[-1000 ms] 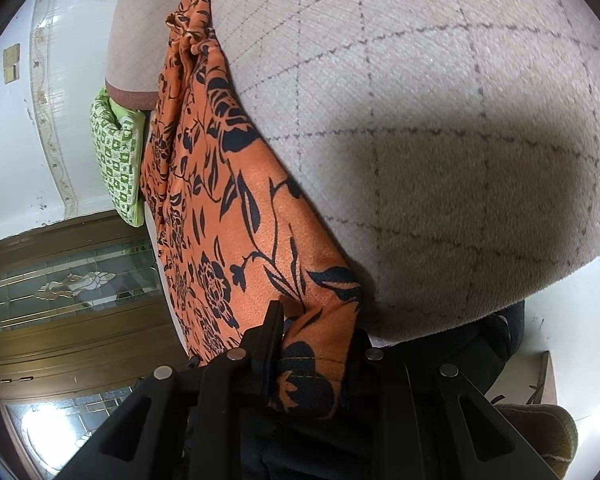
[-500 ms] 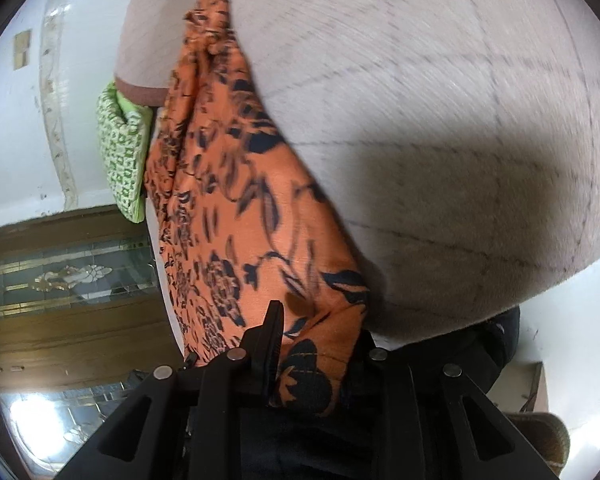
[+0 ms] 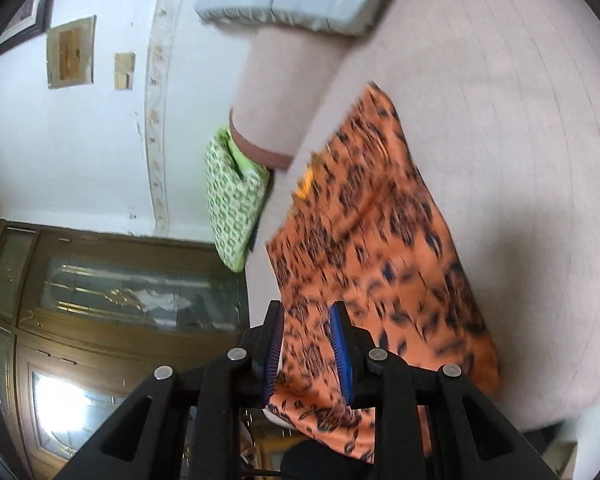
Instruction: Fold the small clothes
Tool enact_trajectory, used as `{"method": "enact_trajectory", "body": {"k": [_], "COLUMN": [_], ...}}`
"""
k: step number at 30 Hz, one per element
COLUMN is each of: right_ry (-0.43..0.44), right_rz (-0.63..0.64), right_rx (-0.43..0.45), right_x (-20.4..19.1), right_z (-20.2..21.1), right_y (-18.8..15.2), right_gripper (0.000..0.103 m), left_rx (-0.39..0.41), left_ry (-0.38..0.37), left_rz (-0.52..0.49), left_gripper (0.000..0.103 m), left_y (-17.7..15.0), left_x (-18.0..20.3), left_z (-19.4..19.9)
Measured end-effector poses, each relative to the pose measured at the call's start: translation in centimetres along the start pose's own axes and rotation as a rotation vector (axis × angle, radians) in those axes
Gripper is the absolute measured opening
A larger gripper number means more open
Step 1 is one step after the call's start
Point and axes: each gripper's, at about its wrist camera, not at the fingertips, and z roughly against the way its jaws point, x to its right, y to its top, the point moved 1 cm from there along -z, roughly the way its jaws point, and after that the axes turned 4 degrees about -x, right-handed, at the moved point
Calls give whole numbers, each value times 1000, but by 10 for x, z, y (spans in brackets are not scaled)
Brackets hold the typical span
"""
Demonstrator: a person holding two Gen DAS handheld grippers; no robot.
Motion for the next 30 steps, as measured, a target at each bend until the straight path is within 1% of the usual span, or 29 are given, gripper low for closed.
{"method": "enact_trajectory", "body": {"k": [2, 5, 6, 7, 8, 10, 12, 14, 15, 16, 17, 19, 20, 21, 22, 23, 24, 25, 27, 28, 29, 30], "right_ry": [-115, -251, -305, -337, -366, -389, -387, -380, -370, -359, -335, -315, -303, -300, -294, -298, -318, -333, -373, -384, -392, -394], "right_rz": [2, 45, 57, 58, 47, 1, -61, -112, -134, -144, -163, -195, -209, -214, -219, -218, -204, -187, -98, -76, -61, -57], "right_rx": [-26, -94, -116, -129, -136, -141, -196, -237, -271, -286, -296, -314, -322, -322, -317, -320, -326, -313, -270, -262, -259, -267], "right_x": [-5, -1, 5, 12, 22, 46, 72, 89, 96, 101, 105, 111, 115, 117, 119, 119, 118, 116, 101, 96, 93, 91], "right_z": [-4, -7, -6, -5, -2, 5, 6, 1, -5, -9, -15, -25, -32, -35, -41, -43, -48, -51, -48, -47, -47, -48], "right_y": [15, 14, 10, 6, 1, -14, -30, -45, -55, -61, -68, -78, -83, -88, -93, -96, -98, -98, -96, -95, -94, -94], "right_gripper": [27, 29, 41, 70, 77, 78, 78, 78, 78, 78, 78, 78, 76, 66, 38, 25, 20, 17, 13, 13, 13, 13], "left_rx": [2, -5, -8, -13, -18, -23, -23, -20, -19, -19, -19, -19, -19, -21, -26, -33, -44, -55, -77, -88, -96, -101], "left_ry": [4, 10, 12, 16, 26, 44, 59, 61, 64, 66, 69, 79, 82, 86, 91, 97, 103, 110, 136, 154, 176, 184], "left_rz": [-19, -41, -45, -40, -33, -26, -14, -1, 4, 7, 9, 7, 5, 4, 6, 12, 19, 32, 58, 73, 90, 106], "left_gripper": [10, 10, 10, 10, 10, 10, 10, 10, 10, 10, 10, 10, 10, 10, 10, 10, 10, 10, 14, 21, 32, 39], "left_y": [10, 8, 5, 2, -3, -11, -19, -23, -25, -27, -29, -32, -34, -36, -37, -39, -40, -43, -48, -50, -54, -57], "left_x": [9, 15, 15, 13, 10, 3, -3, -7, -8, -8, -8, -8, -8, -8, -10, -12, -16, -22, -32, -39, -46, -52], "left_z": [-7, -12, -14, -14, -14, -11, -5, -1, 0, 2, 3, 4, 4, 4, 4, 3, 2, 1, -1, -2, -3, -4]}}
